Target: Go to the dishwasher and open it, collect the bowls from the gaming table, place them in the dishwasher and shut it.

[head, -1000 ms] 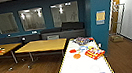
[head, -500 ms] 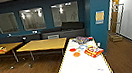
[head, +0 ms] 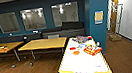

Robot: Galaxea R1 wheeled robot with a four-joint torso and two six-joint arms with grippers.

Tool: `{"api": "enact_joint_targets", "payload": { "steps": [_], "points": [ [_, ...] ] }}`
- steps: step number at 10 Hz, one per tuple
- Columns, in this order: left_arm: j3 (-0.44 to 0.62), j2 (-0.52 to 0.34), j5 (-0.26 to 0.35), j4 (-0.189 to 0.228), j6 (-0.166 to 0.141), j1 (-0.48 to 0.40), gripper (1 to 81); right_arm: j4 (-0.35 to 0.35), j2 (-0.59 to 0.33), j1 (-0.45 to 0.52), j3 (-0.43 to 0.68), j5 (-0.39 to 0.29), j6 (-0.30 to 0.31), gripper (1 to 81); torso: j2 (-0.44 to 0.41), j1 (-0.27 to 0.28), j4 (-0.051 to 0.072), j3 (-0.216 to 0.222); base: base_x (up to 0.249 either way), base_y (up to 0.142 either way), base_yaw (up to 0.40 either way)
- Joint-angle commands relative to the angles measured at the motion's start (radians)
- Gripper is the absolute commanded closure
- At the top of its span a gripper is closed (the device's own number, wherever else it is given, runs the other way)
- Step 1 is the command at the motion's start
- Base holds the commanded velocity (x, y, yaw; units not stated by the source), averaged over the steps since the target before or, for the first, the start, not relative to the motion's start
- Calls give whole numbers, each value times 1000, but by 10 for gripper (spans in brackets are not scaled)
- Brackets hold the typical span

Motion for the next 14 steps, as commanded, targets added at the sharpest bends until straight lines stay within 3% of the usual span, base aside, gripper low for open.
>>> {"api": "enact_joint_targets", "payload": {
  "steps": [1, 4, 8, 14],
  "points": [
    [-3, -8, 42, 11, 4, -52, 811, -16, -20, 45, 5, -45, -1, 811, 0, 1, 0, 0, -133, 0, 0],
    [-11, -9, 43, 11, 4, -51, 811, -27, -19, 45, -10, -44, -1, 811, 0, 1, 0, 0, -133, 0, 0],
    [-40, -5, 42, 9, 4, -51, 811, -48, 35, 40, -132, -47, -1, 811, 0, 1, 0, 0, -133, 0, 0],
    [-40, 0, 42, 11, 7, -51, 811, -61, 49, 41, -135, -50, -1, 811, -1, 1, 0, 0, -63, 0, 0]
  ]
}}
